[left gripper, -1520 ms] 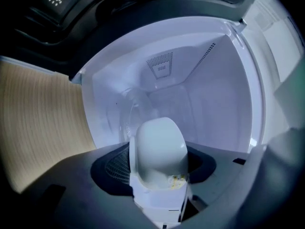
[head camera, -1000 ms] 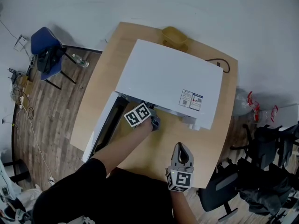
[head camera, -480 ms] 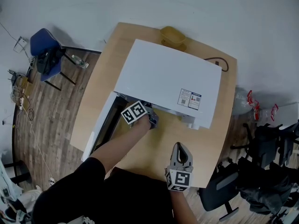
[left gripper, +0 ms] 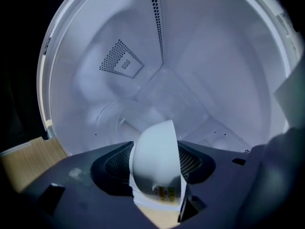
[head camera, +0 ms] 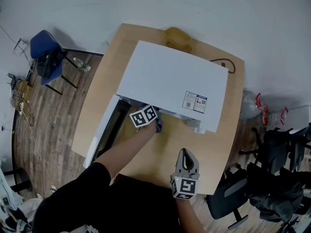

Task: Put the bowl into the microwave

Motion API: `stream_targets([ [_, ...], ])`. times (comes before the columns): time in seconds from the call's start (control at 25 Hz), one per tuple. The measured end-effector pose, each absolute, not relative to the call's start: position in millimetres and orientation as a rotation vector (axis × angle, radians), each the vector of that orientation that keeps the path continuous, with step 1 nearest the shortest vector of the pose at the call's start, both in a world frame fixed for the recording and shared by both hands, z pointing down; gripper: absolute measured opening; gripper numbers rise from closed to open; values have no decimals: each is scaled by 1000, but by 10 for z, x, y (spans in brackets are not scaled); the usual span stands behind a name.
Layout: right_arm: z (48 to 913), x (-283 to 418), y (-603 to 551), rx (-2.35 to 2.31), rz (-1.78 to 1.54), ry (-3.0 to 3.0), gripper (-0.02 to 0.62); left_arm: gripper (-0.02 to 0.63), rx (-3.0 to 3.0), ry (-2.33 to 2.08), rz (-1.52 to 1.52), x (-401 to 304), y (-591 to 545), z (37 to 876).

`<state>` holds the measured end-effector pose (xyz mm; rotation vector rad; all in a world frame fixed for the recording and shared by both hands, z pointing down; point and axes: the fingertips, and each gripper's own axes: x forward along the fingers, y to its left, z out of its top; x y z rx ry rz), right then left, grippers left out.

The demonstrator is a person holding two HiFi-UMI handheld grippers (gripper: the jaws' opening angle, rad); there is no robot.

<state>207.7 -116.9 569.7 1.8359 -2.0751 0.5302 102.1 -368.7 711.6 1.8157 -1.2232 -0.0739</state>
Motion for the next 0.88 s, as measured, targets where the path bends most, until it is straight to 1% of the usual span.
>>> stream_targets([
  [0.12, 5697, 2079, -1166, 1835, 529, -2078, 60, 248, 1834, -1239, -52, 1002, -3695, 7123],
  [0.32, 5714, 2108, -1144, 1826, 530, -2069, 60, 288, 1866, -1296, -22, 952, -3715, 7119],
  [0.56, 5729, 2161, -1115, 1826, 530, -2057, 60, 295, 1891, -1301, -25, 933, -3731, 7113],
  [0.88, 5783, 2069, -1109, 1784, 550, -2072, 60, 326, 1938, -1323, 86, 936, -3722, 7150],
])
